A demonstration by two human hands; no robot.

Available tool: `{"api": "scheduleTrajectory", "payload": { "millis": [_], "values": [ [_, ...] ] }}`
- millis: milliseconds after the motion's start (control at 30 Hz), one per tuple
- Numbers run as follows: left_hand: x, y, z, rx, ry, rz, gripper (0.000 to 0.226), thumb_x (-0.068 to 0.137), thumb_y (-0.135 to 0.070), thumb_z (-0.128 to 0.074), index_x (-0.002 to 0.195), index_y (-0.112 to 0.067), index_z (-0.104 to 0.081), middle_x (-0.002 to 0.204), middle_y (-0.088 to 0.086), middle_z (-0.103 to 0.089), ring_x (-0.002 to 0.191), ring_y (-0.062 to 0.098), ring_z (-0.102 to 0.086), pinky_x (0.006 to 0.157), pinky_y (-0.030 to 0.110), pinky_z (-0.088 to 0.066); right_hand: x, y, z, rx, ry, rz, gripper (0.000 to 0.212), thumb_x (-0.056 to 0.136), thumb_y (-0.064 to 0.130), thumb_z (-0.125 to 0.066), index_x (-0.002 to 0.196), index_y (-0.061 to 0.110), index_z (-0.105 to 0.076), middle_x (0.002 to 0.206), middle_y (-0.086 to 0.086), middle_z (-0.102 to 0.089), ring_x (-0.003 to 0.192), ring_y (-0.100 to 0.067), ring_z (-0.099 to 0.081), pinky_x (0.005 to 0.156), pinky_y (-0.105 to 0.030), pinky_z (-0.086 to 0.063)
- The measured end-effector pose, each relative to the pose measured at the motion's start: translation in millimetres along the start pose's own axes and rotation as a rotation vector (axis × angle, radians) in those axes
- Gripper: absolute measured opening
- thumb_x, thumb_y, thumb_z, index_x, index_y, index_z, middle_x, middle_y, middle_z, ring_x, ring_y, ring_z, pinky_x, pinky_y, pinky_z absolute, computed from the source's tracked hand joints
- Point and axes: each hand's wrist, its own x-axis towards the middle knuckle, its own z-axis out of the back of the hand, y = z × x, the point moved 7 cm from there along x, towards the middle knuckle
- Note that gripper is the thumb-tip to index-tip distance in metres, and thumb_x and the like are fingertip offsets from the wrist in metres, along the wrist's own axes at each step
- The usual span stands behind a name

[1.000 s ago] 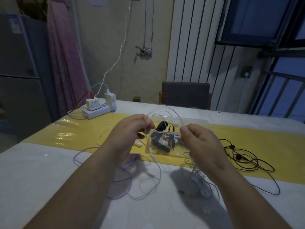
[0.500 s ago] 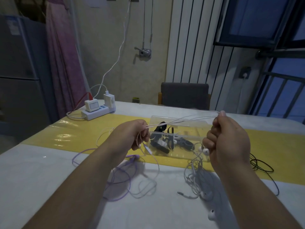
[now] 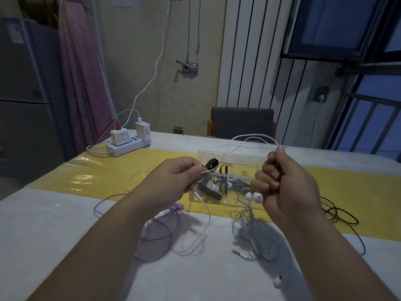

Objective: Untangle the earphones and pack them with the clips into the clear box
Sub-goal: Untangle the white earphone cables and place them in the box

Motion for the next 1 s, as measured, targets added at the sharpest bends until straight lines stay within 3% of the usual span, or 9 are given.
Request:
{"api": "scheduleTrajectory", "payload": {
  "millis": [67, 233, 367, 467, 567, 667, 767, 833, 1000],
  "values": [
    [0, 5, -1, 0.025, 0.026, 0.019, 0.029, 0.1, -0.015, -0.049, 0.09, -0.022, -0.075, 0.059, -0.005, -0.048, 0.058, 0.022, -0.033, 0.047, 0.022, -0.035, -2, -5, -6, 0.118, 0.042, -0.057, 0.031, 0.1, 0.025, -0.042, 0.073, 0.013, -0.052, 0.057, 0.002, -0.029, 0.044, -0.009, -0.025, 0.041, -0.02, -0.031],
    [1, 6, -5, 0.105, 0.049, 0.022, 0.032, 0.097, -0.006, -0.052, 0.091, -0.027, -0.075, 0.064, -0.008, -0.061, 0.054, 0.02, -0.048, 0.058, 0.042, -0.043, -8, -8, -18, 0.122, 0.148, -0.028, 0.023, 0.1, 0.016, -0.04, 0.085, 0.01, -0.057, 0.062, 0.001, -0.038, 0.051, -0.01, -0.035, 0.053, -0.024, -0.042],
    [1, 5, 0, 0.083, -0.003, 0.018, 0.028, 0.097, -0.008, -0.052, 0.087, -0.021, -0.074, 0.064, -0.003, -0.061, 0.053, 0.023, -0.047, 0.057, 0.045, -0.047, -12, 11, -16, -0.466, 0.117, 0.285, 0.026, 0.104, 0.014, -0.039, 0.092, 0.012, -0.062, 0.062, 0.005, -0.046, 0.056, -0.01, -0.043, 0.058, -0.024, -0.044],
    [3, 3, 4, 0.042, -0.055, -0.007, 0.019, 0.096, -0.004, -0.052, 0.092, -0.015, -0.068, 0.063, 0.002, -0.062, 0.055, 0.024, -0.045, 0.052, 0.037, -0.041, -17, 23, -19, -1.002, 0.073, 0.563, 0.022, 0.101, 0.016, -0.046, 0.093, 0.02, -0.066, 0.065, 0.019, -0.056, 0.062, -0.001, -0.049, 0.057, -0.014, -0.04],
    [4, 3, 6, 0.013, -0.081, -0.014, 0.01, 0.096, -0.005, -0.053, 0.09, -0.012, -0.056, 0.063, 0.006, -0.065, 0.053, 0.023, -0.045, 0.047, 0.03, -0.038, -17, 23, -18, -1.194, 0.029, 0.665, 0.018, 0.1, 0.02, -0.049, 0.093, 0.023, -0.065, 0.067, 0.017, -0.058, 0.067, 0.0, -0.053, 0.055, -0.015, -0.038],
    [5, 3, 8, 0.014, -0.11, -0.018, 0.016, 0.097, -0.007, -0.052, 0.082, -0.009, -0.057, 0.063, 0.007, -0.066, 0.056, 0.024, -0.045, 0.046, 0.028, -0.036, -21, 29, -20, -1.336, -0.034, 0.749, 0.017, 0.1, 0.021, -0.049, 0.092, 0.022, -0.064, 0.062, 0.011, -0.053, 0.059, -0.004, -0.05, 0.053, -0.019, -0.034],
    [6, 5, 8, 0.021, -0.118, -0.011, 0.022, 0.098, -0.01, -0.052, 0.08, -0.01, -0.064, 0.064, 0.006, -0.065, 0.055, 0.021, -0.043, 0.046, 0.026, -0.032, -14, 23, -13, -1.141, -0.011, 0.594, 0.021, 0.1, 0.02, -0.049, 0.088, 0.022, -0.066, 0.064, 0.014, -0.056, 0.061, 0.0, -0.052, 0.055, -0.013, -0.036],
    [5, 3, 7, -0.007, -0.111, -0.026, 0.022, 0.098, -0.009, -0.051, 0.082, -0.007, -0.065, 0.064, 0.005, -0.064, 0.054, 0.021, -0.044, 0.046, 0.025, -0.034, -9, 6, -11, -0.972, 0.053, 0.39, 0.024, 0.101, 0.021, -0.049, 0.089, 0.022, -0.069, 0.063, 0.015, -0.057, 0.056, -0.003, -0.048, 0.054, -0.022, -0.036],
    [4, 2, 4, -0.165, -0.09, -0.009, 0.023, 0.097, 0.0, -0.049, 0.08, -0.004, -0.065, 0.065, 0.005, -0.059, 0.053, 0.015, -0.049, 0.047, 0.025, -0.046, -12, -30, -15, -0.737, 0.111, 0.057, 0.025, 0.102, 0.016, -0.046, 0.086, 0.015, -0.066, 0.062, 0.0, -0.055, 0.044, -0.011, -0.038, 0.041, -0.021, -0.028]
  ]
}}
